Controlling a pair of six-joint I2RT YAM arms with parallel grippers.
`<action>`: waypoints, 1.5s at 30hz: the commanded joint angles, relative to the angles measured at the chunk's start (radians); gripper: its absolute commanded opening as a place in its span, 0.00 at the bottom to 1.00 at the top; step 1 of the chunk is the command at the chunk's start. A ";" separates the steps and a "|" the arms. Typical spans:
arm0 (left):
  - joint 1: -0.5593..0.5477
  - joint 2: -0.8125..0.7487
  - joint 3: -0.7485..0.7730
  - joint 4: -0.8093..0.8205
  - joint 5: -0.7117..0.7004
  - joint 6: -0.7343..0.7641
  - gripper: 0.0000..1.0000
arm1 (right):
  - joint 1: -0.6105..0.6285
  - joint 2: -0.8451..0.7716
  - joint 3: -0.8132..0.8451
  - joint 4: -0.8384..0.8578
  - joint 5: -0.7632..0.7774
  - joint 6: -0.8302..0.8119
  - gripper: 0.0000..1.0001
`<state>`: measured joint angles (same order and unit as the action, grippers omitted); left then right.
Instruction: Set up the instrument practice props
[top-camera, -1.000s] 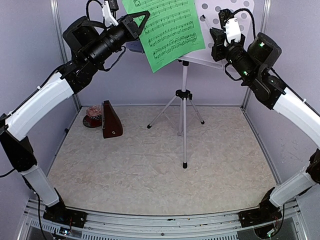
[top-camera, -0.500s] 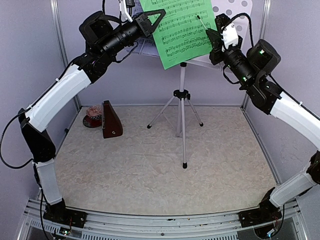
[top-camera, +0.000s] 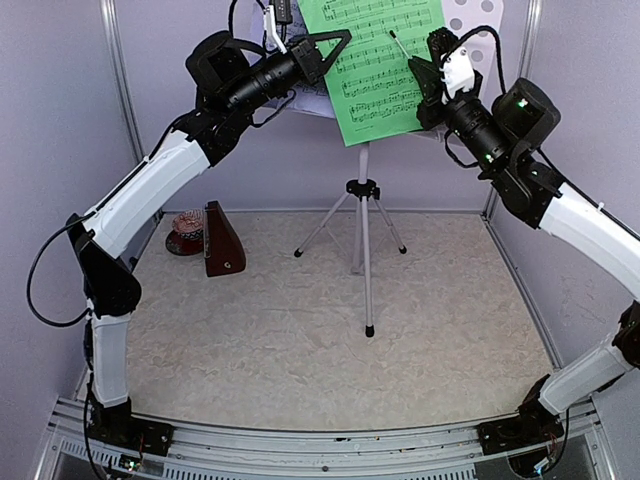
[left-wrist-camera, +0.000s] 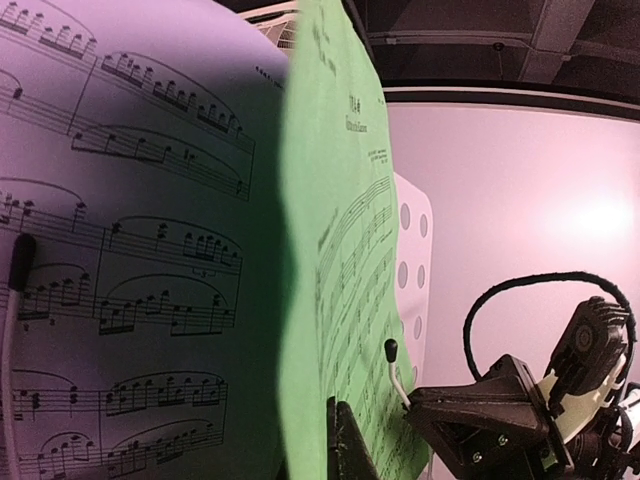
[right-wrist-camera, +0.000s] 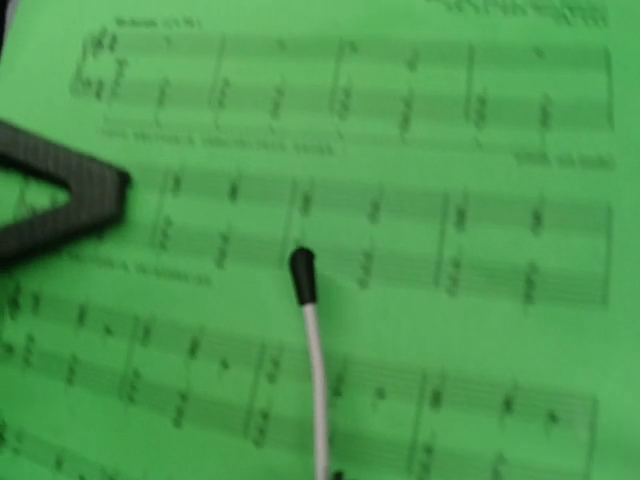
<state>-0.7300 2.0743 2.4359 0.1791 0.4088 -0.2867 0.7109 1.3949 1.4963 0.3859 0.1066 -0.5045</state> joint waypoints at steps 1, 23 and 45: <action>0.003 0.040 0.054 0.076 0.036 -0.031 0.00 | -0.002 0.024 0.018 -0.050 -0.034 0.006 0.00; -0.008 -0.112 -0.227 0.170 -0.061 0.014 0.39 | -0.002 -0.064 -0.026 -0.050 -0.021 0.080 0.44; -0.022 -0.125 -0.321 0.236 -0.106 -0.042 0.06 | -0.083 -0.247 -0.130 -0.079 0.203 0.239 0.58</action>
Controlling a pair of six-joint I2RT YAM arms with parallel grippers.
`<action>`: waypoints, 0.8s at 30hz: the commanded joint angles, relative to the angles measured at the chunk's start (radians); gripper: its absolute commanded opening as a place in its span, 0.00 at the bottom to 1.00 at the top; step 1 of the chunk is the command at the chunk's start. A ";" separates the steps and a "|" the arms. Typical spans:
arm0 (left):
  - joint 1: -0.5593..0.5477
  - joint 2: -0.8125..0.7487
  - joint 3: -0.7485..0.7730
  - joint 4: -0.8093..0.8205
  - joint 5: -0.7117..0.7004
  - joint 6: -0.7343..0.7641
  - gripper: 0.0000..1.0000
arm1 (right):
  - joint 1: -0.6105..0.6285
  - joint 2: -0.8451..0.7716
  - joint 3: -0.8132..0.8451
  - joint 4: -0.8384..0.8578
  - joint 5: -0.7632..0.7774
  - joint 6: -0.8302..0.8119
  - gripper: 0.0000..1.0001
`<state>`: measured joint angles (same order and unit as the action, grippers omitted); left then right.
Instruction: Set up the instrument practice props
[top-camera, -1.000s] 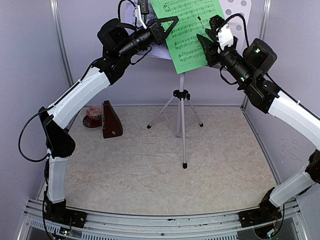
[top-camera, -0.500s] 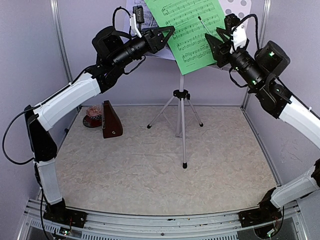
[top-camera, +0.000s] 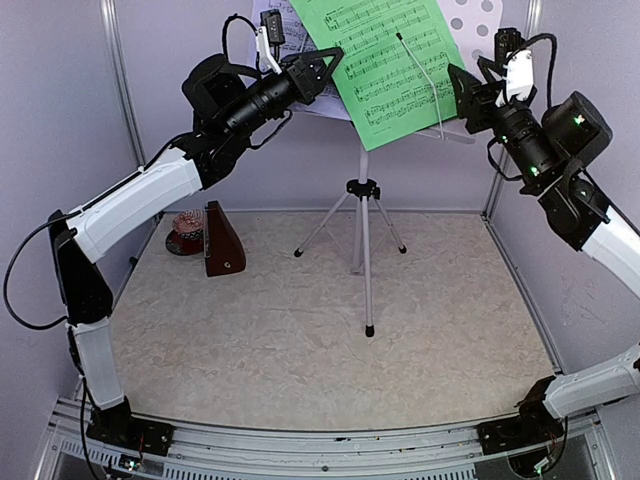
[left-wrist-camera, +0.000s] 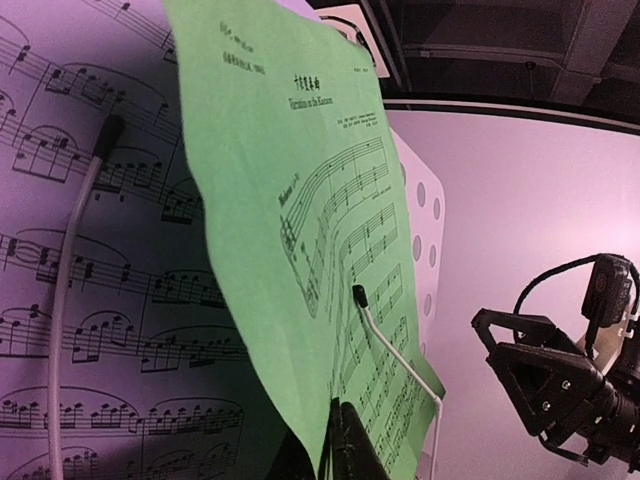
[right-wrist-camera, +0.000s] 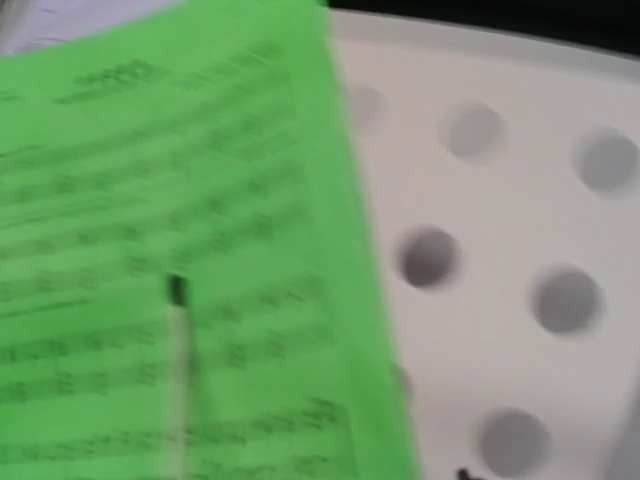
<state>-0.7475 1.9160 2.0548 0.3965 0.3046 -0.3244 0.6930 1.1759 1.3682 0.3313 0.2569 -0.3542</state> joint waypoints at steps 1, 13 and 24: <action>-0.005 0.045 0.080 0.012 -0.002 -0.001 0.00 | -0.094 -0.032 0.002 -0.044 0.028 0.130 0.58; 0.002 0.211 0.378 -0.096 0.043 0.081 0.00 | -0.228 -0.005 0.050 -0.081 -0.185 0.307 0.51; -0.006 0.286 0.442 -0.049 0.123 0.078 0.00 | -0.233 0.035 0.076 -0.104 -0.257 0.325 0.58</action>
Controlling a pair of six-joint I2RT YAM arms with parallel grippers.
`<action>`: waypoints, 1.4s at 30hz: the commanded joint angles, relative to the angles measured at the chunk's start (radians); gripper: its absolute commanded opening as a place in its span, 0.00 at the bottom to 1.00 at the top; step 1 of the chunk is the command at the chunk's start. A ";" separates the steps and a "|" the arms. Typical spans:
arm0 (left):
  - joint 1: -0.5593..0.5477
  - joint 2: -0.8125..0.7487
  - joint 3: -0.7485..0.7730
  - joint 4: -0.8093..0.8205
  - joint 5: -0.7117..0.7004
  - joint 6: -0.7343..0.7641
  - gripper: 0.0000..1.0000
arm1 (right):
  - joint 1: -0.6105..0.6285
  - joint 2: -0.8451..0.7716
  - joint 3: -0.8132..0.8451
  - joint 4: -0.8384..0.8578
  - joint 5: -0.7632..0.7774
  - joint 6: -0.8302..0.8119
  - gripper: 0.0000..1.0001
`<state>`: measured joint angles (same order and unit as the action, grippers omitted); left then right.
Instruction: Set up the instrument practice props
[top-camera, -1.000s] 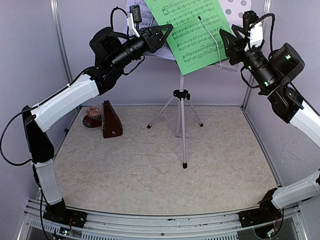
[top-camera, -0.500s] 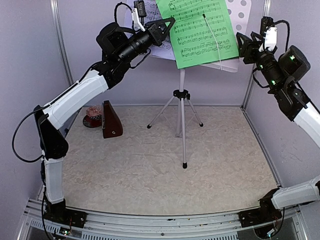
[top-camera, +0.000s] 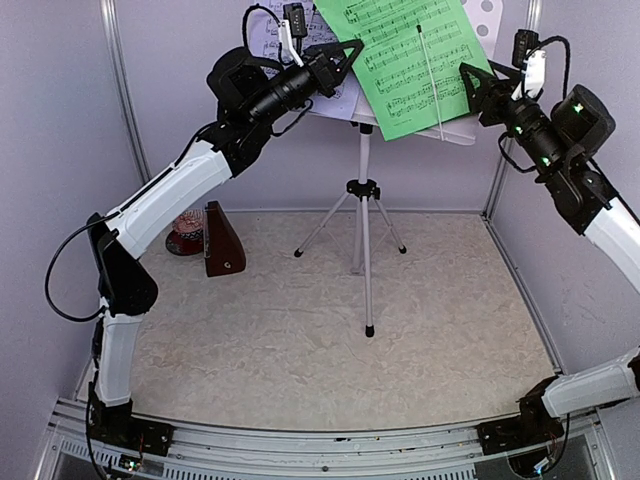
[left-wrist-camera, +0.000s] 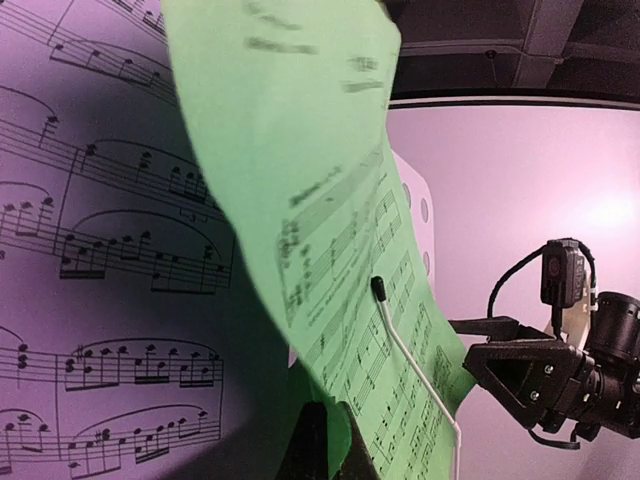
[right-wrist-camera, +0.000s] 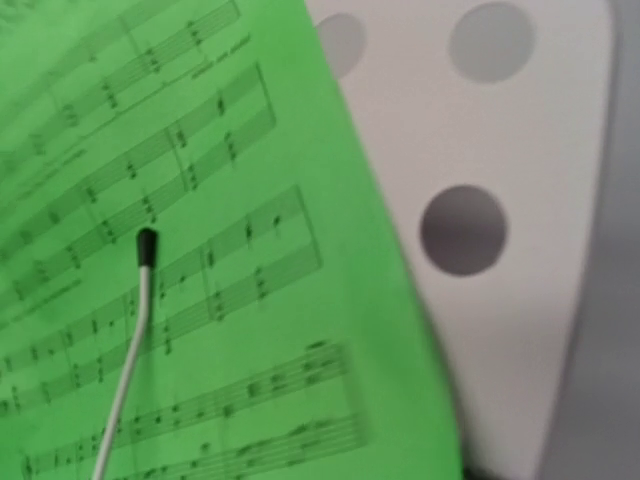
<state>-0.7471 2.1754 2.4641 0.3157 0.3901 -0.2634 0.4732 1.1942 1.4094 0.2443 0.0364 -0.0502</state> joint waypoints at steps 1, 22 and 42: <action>-0.010 0.031 0.039 0.030 0.037 0.030 0.00 | -0.013 0.020 0.037 -0.017 -0.036 0.020 0.57; -0.022 -0.110 -0.191 0.077 -0.033 0.056 0.25 | -0.014 -0.014 -0.036 0.054 -0.020 0.039 0.00; -0.055 -0.098 -0.281 0.171 -0.064 -0.038 0.11 | -0.014 -0.065 -0.185 0.141 -0.056 0.110 0.00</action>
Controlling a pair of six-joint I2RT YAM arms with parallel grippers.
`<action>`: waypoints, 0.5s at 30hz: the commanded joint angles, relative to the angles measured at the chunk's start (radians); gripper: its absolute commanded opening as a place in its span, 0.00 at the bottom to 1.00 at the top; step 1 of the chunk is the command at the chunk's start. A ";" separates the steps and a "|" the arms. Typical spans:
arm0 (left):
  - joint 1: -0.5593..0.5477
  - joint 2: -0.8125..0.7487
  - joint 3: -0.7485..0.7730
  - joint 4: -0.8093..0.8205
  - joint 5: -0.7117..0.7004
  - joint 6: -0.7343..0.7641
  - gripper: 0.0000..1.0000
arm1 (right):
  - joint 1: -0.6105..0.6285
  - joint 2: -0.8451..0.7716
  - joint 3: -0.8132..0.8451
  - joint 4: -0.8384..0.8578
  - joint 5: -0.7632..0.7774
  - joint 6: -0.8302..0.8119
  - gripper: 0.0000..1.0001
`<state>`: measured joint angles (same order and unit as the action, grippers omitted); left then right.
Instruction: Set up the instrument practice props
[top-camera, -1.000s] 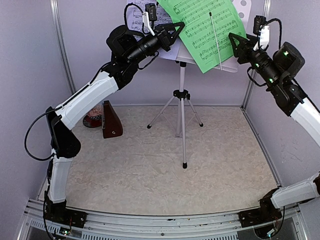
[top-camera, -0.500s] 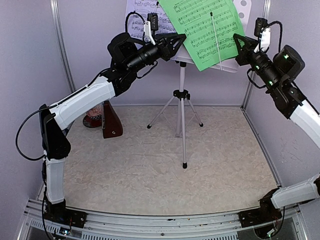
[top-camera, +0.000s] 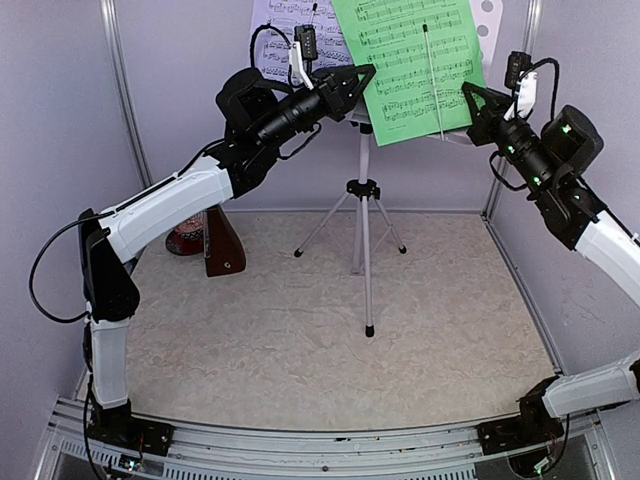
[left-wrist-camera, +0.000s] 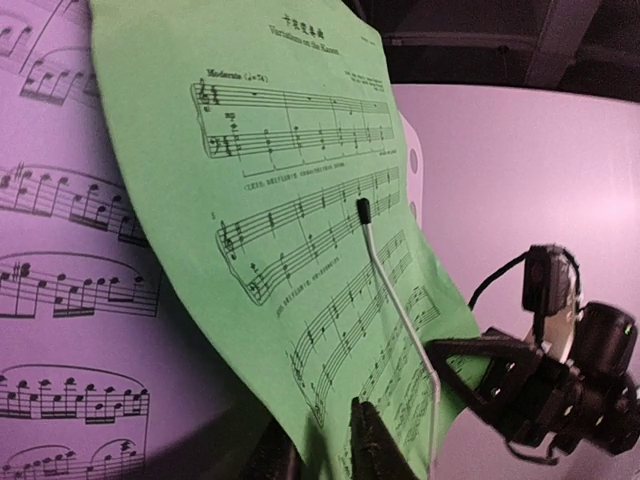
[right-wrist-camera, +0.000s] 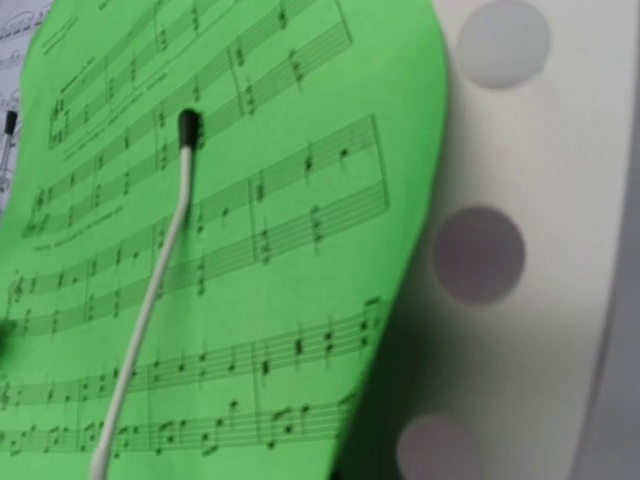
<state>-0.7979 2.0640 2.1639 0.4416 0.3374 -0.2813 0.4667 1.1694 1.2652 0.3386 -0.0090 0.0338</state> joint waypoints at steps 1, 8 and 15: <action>-0.005 0.019 0.033 0.046 -0.013 -0.026 0.07 | -0.008 -0.047 -0.062 0.057 -0.013 0.029 0.00; -0.006 0.114 0.221 -0.010 -0.021 -0.035 0.00 | -0.007 -0.065 -0.121 0.079 -0.031 0.062 0.00; -0.003 0.143 0.272 -0.040 -0.025 -0.006 0.00 | -0.007 -0.052 -0.122 0.058 -0.064 0.082 0.04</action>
<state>-0.8013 2.2047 2.4119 0.4103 0.3298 -0.3065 0.4667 1.1255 1.1450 0.3965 -0.0486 0.0986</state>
